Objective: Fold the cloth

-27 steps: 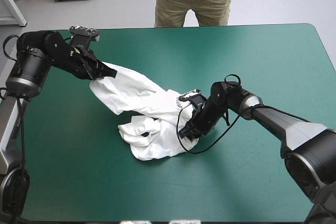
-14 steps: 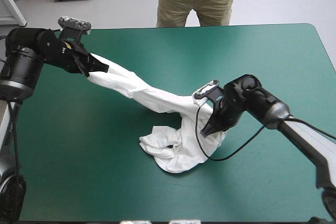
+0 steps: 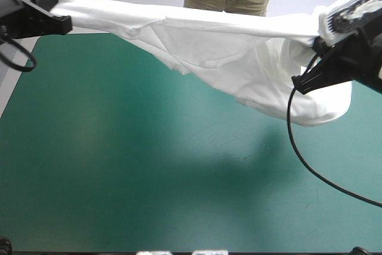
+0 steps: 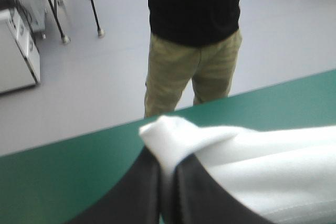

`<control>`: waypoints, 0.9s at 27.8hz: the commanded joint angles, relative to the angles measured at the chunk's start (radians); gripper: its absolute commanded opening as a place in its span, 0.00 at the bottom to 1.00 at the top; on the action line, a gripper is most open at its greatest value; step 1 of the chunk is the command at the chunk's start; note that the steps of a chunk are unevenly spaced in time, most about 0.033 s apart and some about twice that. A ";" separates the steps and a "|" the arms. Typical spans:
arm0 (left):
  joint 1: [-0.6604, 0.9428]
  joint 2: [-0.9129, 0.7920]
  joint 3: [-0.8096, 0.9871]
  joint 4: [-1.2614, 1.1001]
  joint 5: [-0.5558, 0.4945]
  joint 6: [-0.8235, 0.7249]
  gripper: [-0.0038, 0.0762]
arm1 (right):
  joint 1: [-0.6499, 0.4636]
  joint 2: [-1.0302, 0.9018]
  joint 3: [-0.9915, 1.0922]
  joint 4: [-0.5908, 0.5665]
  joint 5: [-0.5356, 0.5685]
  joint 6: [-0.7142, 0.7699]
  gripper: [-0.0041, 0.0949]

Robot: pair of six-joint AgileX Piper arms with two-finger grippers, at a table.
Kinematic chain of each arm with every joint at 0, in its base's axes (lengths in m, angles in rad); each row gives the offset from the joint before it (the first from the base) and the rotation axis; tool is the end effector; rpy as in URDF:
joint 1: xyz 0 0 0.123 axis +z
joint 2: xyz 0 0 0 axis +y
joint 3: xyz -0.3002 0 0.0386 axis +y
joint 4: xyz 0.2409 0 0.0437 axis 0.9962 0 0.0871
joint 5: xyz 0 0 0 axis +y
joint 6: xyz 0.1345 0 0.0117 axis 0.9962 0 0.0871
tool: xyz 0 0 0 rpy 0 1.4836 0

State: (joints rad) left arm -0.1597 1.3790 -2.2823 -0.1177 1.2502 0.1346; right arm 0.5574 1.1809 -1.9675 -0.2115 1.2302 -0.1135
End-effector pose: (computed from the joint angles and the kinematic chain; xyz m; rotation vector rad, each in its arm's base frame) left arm 0.2199 -0.0507 0.6071 0.3123 1.8024 -0.1460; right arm 0.1712 0.0753 0.5714 -0.5680 1.8270 0.0599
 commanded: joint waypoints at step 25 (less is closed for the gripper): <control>0.001 -0.112 -0.030 0.032 -0.079 -0.002 0.04 | -0.002 0.122 -0.211 0.024 0.015 -0.049 0.04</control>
State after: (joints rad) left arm -0.1597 1.2307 -2.3927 -0.1232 1.2224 0.1365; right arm 0.5590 1.2735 -2.2481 -0.1471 1.2517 -0.1797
